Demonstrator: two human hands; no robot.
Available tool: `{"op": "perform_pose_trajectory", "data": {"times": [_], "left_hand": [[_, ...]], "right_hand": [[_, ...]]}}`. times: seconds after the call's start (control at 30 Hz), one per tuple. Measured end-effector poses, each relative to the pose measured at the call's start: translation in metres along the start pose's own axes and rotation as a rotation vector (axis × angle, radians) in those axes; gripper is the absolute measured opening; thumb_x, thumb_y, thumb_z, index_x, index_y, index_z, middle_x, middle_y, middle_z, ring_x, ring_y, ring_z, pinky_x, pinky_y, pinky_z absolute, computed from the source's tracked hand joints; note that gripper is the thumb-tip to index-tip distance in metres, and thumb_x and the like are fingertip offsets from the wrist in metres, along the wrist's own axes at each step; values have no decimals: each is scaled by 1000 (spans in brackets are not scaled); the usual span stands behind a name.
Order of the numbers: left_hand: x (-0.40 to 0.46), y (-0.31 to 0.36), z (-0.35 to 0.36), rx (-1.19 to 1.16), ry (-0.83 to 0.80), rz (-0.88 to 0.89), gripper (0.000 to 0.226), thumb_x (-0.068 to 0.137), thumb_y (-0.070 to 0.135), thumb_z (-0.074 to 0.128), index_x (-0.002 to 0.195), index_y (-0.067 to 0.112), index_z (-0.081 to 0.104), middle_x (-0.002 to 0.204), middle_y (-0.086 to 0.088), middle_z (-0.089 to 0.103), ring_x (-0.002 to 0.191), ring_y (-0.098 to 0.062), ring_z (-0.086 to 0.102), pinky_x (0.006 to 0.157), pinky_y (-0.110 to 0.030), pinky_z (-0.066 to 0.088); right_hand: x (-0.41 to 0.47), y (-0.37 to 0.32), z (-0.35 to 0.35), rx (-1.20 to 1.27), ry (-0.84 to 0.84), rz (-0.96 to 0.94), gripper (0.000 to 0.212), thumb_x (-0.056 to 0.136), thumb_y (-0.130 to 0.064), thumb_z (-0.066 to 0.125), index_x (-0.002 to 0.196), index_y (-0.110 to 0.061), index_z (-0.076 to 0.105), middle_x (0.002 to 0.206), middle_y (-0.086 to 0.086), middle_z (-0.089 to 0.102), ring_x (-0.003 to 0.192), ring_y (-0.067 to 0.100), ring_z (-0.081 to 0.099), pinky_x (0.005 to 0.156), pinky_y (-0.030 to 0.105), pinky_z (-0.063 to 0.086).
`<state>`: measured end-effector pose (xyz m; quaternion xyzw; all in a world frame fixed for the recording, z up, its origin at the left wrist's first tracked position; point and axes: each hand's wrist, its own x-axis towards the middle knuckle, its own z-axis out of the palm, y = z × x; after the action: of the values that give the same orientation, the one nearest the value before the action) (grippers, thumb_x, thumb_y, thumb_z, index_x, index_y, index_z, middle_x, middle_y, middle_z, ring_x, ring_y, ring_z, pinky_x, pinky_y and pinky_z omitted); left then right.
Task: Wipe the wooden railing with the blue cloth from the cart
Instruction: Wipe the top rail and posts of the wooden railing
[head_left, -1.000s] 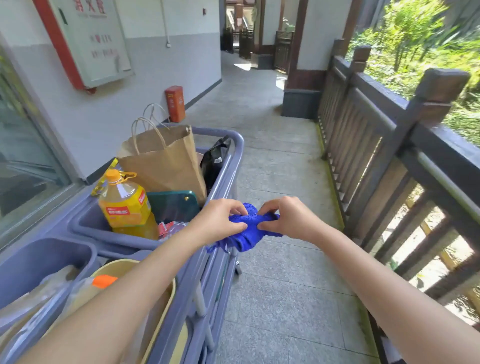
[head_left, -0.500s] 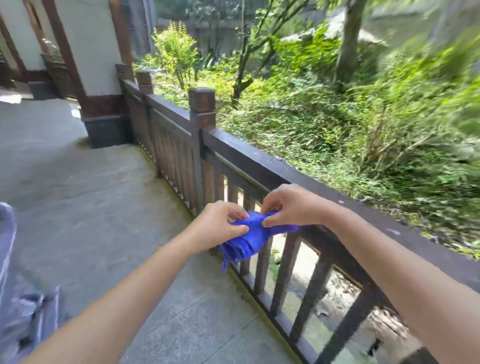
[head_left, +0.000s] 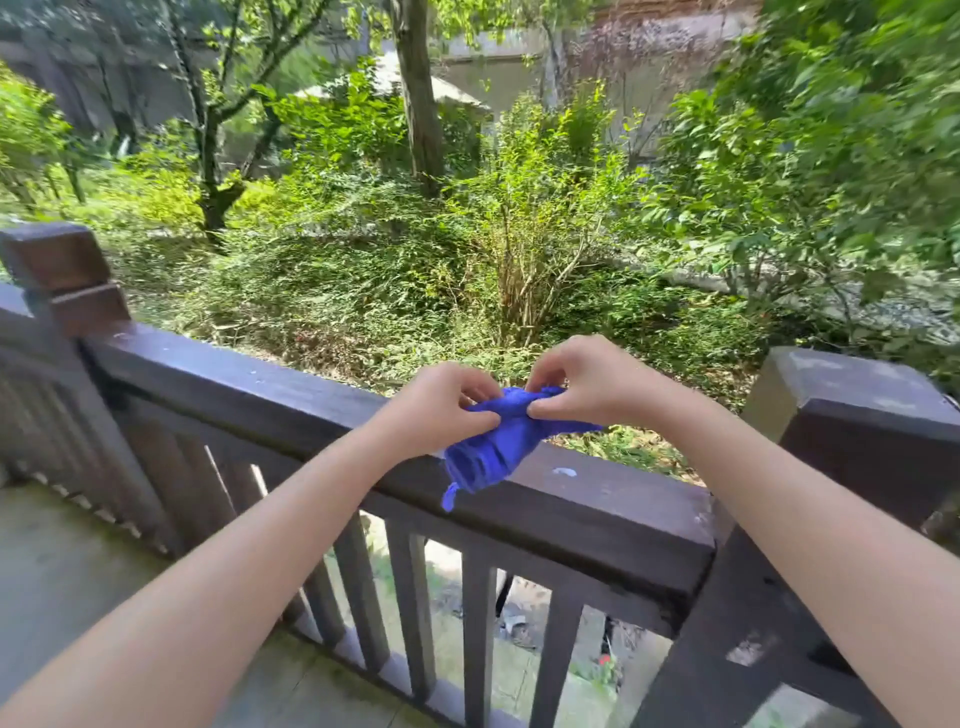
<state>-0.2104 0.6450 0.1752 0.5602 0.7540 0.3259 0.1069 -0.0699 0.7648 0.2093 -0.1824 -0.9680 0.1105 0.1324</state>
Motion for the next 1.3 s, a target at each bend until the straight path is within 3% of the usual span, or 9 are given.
{"op": "perform_pose_trajectory", "data": {"times": [0.17,0.37,0.53,0.77,0.87,0.93,1.0,1.1,1.3], "left_hand": [[72,8,9,43,-107,149,17,80,17,64,95,24,68,93,2,68,89,-17,65,79,-32,53],[130,19,46,54,-203,408,27,80,14,64,107,13,66,103,-4,69,82,-12,55,68,-13,36],[140,8,101,145,-363,547,26,80,14,61,105,13,66,101,-9,70,85,-21,58,73,-23,39],[119,-20,142,193,-507,562,23,82,25,60,103,17,66,96,-8,67,90,-27,58,77,-30,40],[108,-19,148,168,-401,482,23,85,40,53,91,23,67,86,-4,68,84,-23,57,70,-33,42],[99,-15,164,243,-235,479,28,91,36,43,104,20,61,105,-6,66,101,-25,56,80,-35,41],[87,-12,186,346,-236,509,45,95,30,32,137,15,37,146,-7,40,136,-25,34,108,-41,29],[82,-23,208,458,-300,460,57,97,34,20,148,15,3,159,-1,3,146,-16,2,118,-40,4],[92,-39,207,440,-217,471,56,94,34,21,147,17,14,158,0,14,145,-16,15,117,-38,14]], "right_hand": [[9,38,-8,-26,141,205,16,73,-28,67,86,-19,72,66,-9,55,71,15,51,65,27,39],[-9,71,1,-97,290,458,21,73,-27,68,91,-17,70,90,4,70,87,23,59,76,32,44],[-41,94,55,-76,284,635,22,77,-25,64,95,-14,69,102,7,70,101,26,59,87,38,46],[-72,106,104,7,166,712,21,75,-34,65,88,-19,68,94,0,67,94,20,58,74,29,37],[-75,110,112,-21,193,668,21,81,-39,57,85,-19,64,89,-1,63,93,21,56,76,32,40],[-74,115,120,-72,221,601,31,87,-31,50,113,-17,57,120,3,58,120,23,47,97,35,39],[-74,122,131,-97,104,566,55,92,-29,38,144,-17,22,155,-1,21,144,15,13,117,35,17],[-77,133,146,-219,-43,596,59,95,-35,22,147,-19,-4,158,-6,-7,143,7,-10,118,34,-2],[-61,131,156,-256,-3,636,59,95,-36,18,147,-17,-4,158,-2,-6,144,8,-7,117,34,-5]]}}
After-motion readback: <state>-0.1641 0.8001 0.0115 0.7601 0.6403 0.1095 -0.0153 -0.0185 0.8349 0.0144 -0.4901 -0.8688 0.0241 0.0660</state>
